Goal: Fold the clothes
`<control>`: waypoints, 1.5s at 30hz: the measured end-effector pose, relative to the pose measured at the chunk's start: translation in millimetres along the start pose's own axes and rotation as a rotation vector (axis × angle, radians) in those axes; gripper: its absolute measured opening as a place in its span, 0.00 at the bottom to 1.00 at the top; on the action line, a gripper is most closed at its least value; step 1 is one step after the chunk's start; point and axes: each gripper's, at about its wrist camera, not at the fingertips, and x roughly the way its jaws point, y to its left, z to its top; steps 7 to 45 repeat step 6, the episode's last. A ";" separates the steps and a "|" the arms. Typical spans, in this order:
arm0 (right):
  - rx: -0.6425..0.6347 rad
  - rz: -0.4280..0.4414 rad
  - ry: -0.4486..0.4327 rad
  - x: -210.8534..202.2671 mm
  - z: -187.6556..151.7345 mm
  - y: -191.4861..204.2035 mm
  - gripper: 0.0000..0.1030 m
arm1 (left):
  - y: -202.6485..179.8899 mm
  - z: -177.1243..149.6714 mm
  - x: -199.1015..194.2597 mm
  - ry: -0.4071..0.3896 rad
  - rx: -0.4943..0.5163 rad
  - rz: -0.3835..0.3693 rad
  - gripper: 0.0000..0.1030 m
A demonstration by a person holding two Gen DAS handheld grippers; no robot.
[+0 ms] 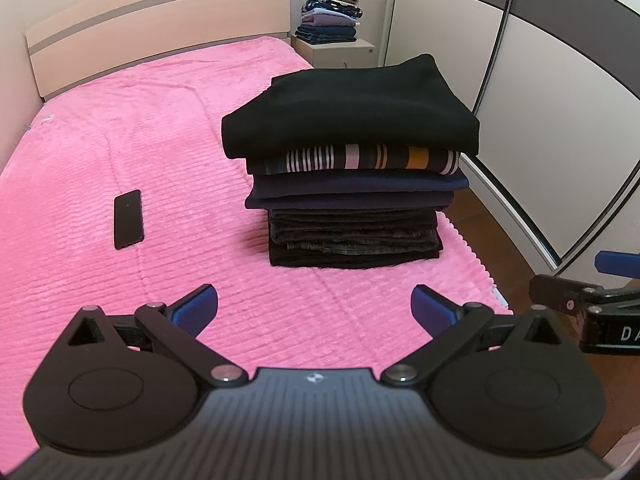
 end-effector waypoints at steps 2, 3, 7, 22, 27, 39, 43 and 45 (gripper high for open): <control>0.001 0.000 0.000 -0.4 -0.1 -0.3 0.99 | 0.4 0.0 0.1 0.000 -0.001 -0.003 0.99; 0.001 0.001 0.000 -0.6 -0.1 -0.5 0.99 | 0.3 0.0 0.1 0.000 -0.001 -0.006 0.99; 0.001 0.002 0.000 -0.8 -0.5 -1.1 0.99 | -1.4 -0.1 -1.3 -0.016 0.006 -0.013 0.99; 0.001 0.002 0.000 -0.8 -0.5 -1.1 0.99 | -1.4 -0.1 -1.3 -0.016 0.006 -0.013 0.99; 0.001 0.002 0.000 -0.8 -0.5 -1.1 0.99 | -1.4 -0.1 -1.3 -0.016 0.006 -0.013 0.99; 0.001 0.002 0.000 -0.8 -0.5 -1.1 0.99 | -1.4 -0.1 -1.3 -0.016 0.006 -0.013 0.99; 0.001 0.002 0.000 -0.8 -0.5 -1.1 0.99 | -1.4 -0.1 -1.3 -0.016 0.006 -0.013 0.99; 0.001 0.002 0.000 -0.8 -0.5 -1.1 0.99 | -1.4 -0.1 -1.3 -0.016 0.006 -0.013 0.99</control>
